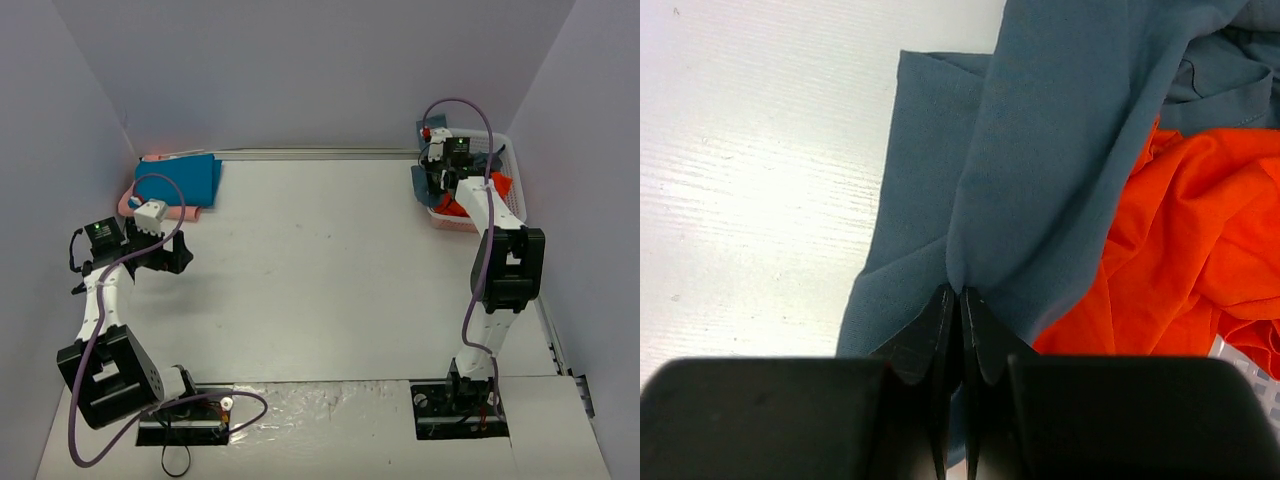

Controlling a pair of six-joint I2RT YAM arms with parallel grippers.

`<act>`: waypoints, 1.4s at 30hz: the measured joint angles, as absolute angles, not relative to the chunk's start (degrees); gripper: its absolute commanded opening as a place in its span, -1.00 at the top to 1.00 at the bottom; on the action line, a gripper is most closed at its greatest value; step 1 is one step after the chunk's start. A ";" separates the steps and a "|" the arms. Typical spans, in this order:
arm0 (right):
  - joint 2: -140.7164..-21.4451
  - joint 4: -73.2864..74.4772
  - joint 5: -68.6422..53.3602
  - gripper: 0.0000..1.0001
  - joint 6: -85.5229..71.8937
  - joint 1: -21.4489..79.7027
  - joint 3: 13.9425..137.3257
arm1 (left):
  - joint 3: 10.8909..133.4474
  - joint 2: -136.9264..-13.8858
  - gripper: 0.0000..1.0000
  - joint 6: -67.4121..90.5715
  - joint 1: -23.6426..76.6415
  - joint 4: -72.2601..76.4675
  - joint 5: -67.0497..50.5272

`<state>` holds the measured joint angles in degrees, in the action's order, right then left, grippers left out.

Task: Fold and stack the t-shirts

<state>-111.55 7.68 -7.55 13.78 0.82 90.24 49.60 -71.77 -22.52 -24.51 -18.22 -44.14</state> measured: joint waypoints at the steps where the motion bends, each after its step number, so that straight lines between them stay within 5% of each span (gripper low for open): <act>1: -111.55 7.73 -7.46 1.00 13.80 0.82 90.24 | 49.60 -71.92 -0.89 -22.55 -24.51 -18.26 -44.16; 18: -101.56 13.89 10.24 1.00 18.79 3.84 101.73 | 50.15 -74.94 -0.89 -23.88 -24.53 -21.04 -45.56; 42: -106.98 19.14 22.96 1.00 24.05 7.11 127.20 | 51.29 -76.18 -0.89 -24.91 -24.95 -23.05 -46.65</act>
<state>-106.98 19.14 22.96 24.05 7.11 127.20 51.29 -76.18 -24.91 -24.95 -23.05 -46.65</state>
